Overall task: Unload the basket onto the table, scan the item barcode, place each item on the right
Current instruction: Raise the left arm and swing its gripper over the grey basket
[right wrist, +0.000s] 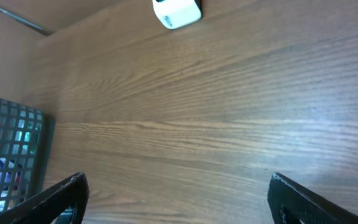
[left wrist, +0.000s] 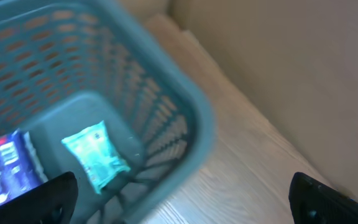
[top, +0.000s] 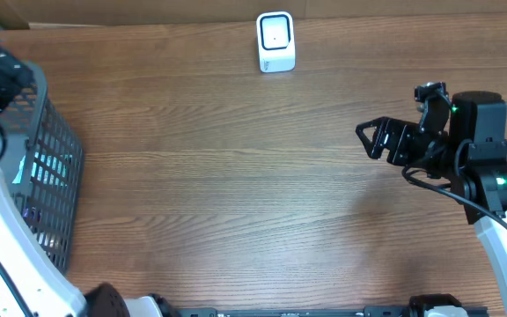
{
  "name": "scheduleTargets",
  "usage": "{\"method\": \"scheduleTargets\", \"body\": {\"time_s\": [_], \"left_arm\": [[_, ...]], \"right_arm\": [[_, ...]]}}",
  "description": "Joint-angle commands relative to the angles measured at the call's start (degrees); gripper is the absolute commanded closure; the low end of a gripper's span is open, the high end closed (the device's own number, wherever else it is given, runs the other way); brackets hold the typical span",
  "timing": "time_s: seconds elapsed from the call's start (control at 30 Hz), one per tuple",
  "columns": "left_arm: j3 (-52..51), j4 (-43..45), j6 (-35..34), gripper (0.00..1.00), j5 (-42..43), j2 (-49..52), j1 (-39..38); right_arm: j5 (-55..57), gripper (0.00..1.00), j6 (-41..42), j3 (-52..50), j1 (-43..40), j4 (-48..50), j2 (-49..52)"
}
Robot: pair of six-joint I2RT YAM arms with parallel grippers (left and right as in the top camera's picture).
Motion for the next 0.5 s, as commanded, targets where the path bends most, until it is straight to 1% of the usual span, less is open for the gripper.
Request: {"method": "scheduleTargets", "body": {"time_s": [0.0,0.27,0.37,0.47], "left_arm": [[0.5,0.4,-5.6,0.01,-1.4,0.1,3.3],[0.4,0.3,-7.6,0.0,-1.2,0.6,9.4],[0.3,-2.2,-8.0,0.0,-1.2,1.5,10.7],[0.3,-6.7,-10.5,0.0,-1.2,3.1,12.2]], "right_arm": [[1.0,0.07,0.4,1.4,0.2,-1.7,-0.3],[1.0,0.07,0.3,1.4,0.2,-2.9,-0.3],[1.1,0.07,-0.1,1.4,0.2,-3.0,-0.3],[1.7,0.06,-0.3,1.4,0.2,-2.9,-0.3]]}}
